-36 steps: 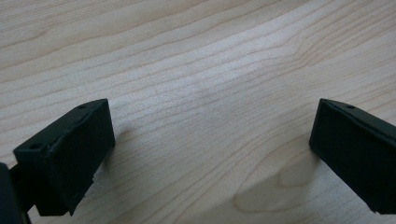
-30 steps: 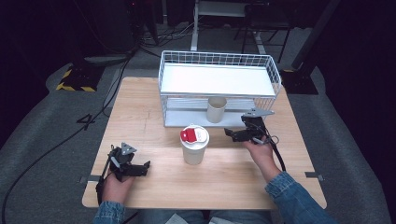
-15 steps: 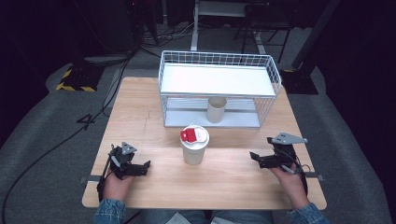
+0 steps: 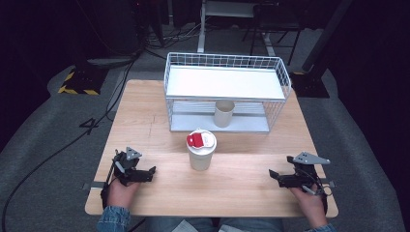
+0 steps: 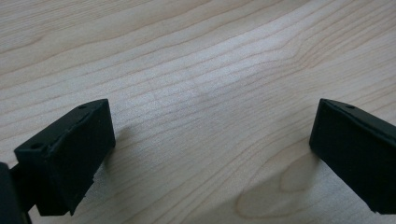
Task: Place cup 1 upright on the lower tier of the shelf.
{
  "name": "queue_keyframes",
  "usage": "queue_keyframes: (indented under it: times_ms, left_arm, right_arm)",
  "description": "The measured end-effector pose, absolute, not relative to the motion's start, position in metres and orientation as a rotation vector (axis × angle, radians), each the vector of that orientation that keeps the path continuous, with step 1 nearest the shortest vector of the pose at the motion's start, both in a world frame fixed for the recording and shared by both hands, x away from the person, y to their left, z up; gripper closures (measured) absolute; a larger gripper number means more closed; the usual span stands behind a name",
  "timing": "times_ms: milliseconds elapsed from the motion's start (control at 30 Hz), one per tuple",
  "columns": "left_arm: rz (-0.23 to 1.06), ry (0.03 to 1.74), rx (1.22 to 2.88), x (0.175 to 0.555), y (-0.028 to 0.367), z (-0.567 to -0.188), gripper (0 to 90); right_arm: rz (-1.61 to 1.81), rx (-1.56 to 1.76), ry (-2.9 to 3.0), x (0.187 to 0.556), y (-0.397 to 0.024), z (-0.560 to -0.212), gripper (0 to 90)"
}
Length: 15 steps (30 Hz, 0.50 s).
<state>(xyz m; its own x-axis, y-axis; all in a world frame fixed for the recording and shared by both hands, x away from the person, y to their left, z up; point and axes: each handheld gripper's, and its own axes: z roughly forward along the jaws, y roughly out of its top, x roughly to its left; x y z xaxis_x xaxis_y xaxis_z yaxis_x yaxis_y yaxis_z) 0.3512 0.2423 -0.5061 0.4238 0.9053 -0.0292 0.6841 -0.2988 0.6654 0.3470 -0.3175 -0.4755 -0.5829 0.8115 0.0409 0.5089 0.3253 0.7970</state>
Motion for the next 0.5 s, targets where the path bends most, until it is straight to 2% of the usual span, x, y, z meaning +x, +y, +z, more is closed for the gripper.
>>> queue_keyframes:
  times_ms: [500]
  left_arm:
    - [0.474, 1.335, 2.077, 0.351, 0.242, -0.506, 0.6]
  right_arm:
    - [0.976, 1.259, 2.285, 0.346, -0.344, -0.502, 4.9]
